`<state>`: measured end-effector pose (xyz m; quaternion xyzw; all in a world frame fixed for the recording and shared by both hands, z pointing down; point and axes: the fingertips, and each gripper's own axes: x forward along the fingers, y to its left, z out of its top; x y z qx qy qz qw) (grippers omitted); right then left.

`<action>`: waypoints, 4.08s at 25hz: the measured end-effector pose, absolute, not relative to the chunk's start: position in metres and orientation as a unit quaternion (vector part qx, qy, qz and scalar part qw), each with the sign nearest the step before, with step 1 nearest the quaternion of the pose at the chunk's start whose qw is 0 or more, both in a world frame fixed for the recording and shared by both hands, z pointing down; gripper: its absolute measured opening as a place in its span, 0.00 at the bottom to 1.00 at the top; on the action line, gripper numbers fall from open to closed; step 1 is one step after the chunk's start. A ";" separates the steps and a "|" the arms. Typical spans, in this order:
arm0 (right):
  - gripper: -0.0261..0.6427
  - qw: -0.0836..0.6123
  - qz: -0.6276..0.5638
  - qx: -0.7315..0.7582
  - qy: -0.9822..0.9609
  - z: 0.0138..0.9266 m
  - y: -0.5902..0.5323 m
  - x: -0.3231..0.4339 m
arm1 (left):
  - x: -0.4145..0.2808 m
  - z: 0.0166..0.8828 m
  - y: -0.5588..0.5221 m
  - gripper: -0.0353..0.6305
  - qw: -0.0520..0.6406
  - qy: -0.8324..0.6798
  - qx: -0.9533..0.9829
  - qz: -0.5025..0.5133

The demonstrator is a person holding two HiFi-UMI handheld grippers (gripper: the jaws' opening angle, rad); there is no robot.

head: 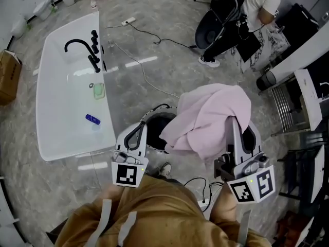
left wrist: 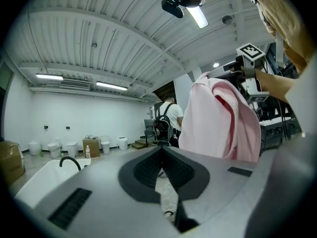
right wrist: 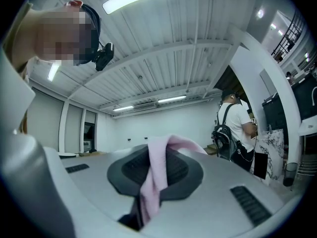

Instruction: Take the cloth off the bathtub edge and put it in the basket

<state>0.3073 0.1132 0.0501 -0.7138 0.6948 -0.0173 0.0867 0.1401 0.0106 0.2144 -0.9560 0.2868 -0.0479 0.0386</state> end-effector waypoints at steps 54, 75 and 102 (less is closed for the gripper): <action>0.11 -0.159 -0.242 -0.664 0.690 0.775 -0.002 0.269 | 0.164 0.664 -0.050 0.06 -0.040 0.313 -0.935 -0.162; 0.31 -0.257 -0.258 -0.642 0.675 0.851 -0.007 0.284 | 0.178 0.725 -0.055 0.06 -0.063 0.295 -0.939 -0.167; 0.05 -0.202 -0.174 -0.736 0.622 0.501 0.057 0.333 | 0.182 0.455 -0.005 0.06 -0.021 0.245 -0.958 -0.150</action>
